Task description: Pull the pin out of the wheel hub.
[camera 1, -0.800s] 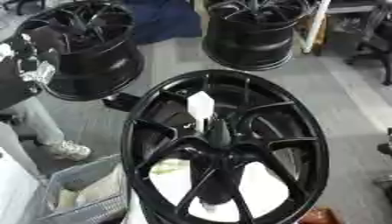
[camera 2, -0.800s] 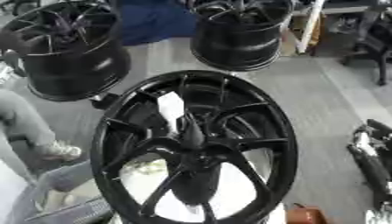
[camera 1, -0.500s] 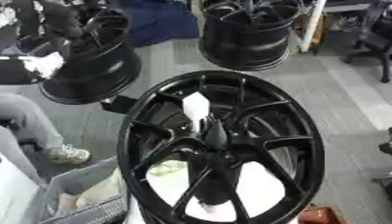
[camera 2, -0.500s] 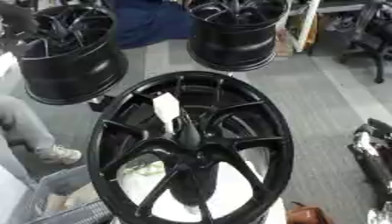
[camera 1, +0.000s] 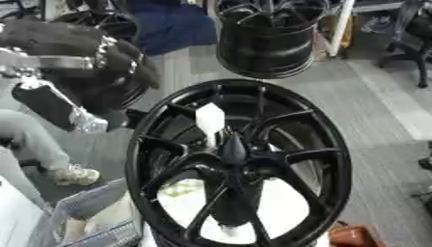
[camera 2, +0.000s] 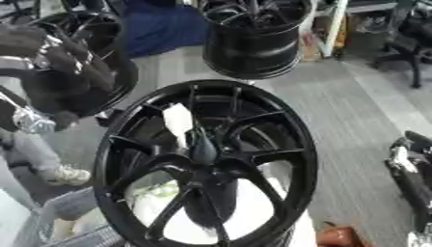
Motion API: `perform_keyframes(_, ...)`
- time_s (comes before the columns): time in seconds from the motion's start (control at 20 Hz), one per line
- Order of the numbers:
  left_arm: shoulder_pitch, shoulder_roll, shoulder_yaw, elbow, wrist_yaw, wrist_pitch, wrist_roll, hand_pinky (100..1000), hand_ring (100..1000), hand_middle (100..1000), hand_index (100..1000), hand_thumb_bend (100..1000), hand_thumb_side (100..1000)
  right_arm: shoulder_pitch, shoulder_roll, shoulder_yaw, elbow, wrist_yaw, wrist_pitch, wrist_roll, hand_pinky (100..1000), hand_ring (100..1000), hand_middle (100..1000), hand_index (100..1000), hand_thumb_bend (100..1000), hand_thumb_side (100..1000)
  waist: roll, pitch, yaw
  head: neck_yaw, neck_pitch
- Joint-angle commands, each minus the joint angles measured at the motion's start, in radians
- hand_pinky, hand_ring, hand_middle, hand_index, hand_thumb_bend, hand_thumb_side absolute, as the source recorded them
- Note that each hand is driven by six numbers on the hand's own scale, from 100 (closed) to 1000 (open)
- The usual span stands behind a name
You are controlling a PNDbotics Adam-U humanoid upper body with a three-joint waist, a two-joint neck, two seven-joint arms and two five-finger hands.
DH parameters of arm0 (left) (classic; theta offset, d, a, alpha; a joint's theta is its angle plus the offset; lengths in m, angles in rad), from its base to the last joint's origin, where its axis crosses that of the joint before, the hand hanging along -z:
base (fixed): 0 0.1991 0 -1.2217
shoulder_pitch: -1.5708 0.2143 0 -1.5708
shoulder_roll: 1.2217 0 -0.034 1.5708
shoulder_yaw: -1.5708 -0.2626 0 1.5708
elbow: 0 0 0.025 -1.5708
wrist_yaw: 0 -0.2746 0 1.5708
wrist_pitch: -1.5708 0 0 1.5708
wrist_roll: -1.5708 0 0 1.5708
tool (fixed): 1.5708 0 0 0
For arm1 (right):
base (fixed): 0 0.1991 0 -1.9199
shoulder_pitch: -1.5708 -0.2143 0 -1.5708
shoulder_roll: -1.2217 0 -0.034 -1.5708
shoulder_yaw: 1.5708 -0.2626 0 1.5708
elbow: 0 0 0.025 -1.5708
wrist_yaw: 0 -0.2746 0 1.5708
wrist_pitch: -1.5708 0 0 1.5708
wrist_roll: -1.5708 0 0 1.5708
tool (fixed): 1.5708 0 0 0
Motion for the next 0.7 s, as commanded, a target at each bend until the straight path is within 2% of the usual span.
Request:
perform_keyframes(0.05,-0.043,-0.041,-0.054,0.037,-0.072,-0.085,-0.112,696,609,812,868,286,227,-0.005,-0.024,0.004,-0.009,0.006,-0.001,0.006,603,500,637,791,100,422,-0.004,-0.007,-0.004,-0.001,-0.002)
perform_keyframes(0.2,-0.066,-0.093,-0.101,0.093,-0.131,-0.142,-0.124,697,604,811,866,304,202,-0.006,-0.023,0.006,-0.008,0.004,-0.002,0.008,603,500,637,791,100,423,-0.005,-0.005,-0.006,-0.004,-0.002)
perform_keyframes(0.4,-0.08,-0.149,-0.133,0.164,-0.18,-0.197,-0.126,699,605,818,872,314,186,-0.007,-0.022,0.008,-0.008,0.003,-0.003,0.011,603,500,637,791,100,426,-0.006,-0.004,-0.009,-0.013,-0.002)
perform_keyframes(0.6,-0.091,-0.187,-0.129,0.213,-0.212,-0.228,-0.126,698,604,826,880,298,183,-0.007,-0.021,0.008,-0.007,0.001,-0.004,0.011,603,500,637,791,100,427,-0.007,-0.003,-0.009,-0.018,-0.002)
perform_keyframes(0.65,-0.096,-0.198,-0.122,0.22,-0.214,-0.232,-0.126,698,605,831,884,257,195,-0.006,-0.02,0.009,-0.007,0.001,-0.004,0.011,603,500,637,791,100,425,-0.008,-0.003,-0.008,-0.02,-0.002)
perform_keyframes(0.7,-0.102,-0.208,-0.114,0.226,-0.214,-0.234,-0.126,698,605,829,884,296,184,-0.006,-0.02,0.009,-0.007,0.001,-0.004,0.012,603,500,637,791,100,427,-0.008,-0.003,-0.008,-0.021,-0.002)
